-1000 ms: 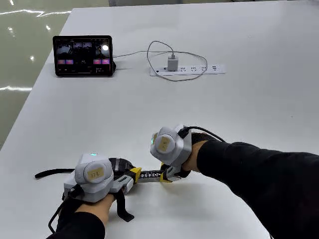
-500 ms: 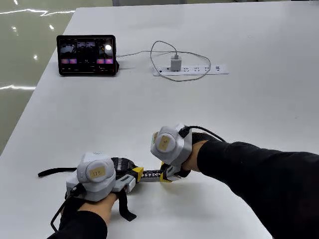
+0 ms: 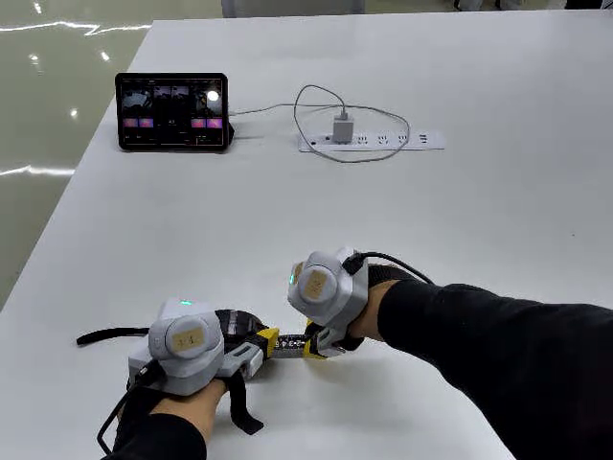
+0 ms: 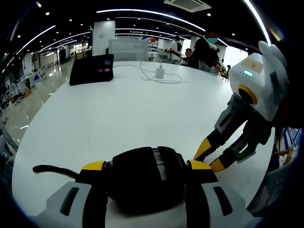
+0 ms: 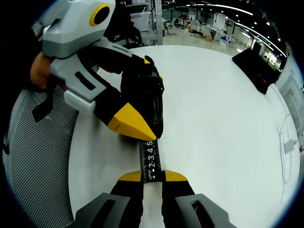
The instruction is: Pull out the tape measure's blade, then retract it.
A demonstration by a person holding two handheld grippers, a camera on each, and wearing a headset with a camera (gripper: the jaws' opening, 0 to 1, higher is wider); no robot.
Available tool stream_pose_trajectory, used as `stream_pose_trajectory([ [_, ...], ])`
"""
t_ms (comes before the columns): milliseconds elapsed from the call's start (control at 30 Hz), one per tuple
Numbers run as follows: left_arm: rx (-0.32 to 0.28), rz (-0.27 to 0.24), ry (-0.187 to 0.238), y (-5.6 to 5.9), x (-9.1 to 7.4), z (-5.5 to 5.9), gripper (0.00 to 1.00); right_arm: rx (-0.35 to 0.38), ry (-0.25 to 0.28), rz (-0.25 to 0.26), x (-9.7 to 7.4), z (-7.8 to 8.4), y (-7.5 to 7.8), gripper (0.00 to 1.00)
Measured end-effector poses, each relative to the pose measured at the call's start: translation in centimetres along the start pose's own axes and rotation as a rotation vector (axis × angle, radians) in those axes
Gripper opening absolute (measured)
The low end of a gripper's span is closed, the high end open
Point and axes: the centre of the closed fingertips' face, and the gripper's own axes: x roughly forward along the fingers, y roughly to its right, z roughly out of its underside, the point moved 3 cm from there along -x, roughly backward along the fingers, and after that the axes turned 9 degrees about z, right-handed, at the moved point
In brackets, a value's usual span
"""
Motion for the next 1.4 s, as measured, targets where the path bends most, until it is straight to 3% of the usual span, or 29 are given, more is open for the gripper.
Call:
stream_pose_trajectory([
  [1000,-0.010,0.012,-0.001,-0.1,-0.1,0.0,0.61,0.025,0.092,-0.015,0.7,-1.6,-0.3,0.11],
  [1400,-0.013,0.010,0.000,-0.1,-0.1,0.0,0.61,0.019,0.097,-0.012,1.0,-2.2,-0.4,0.11],
])
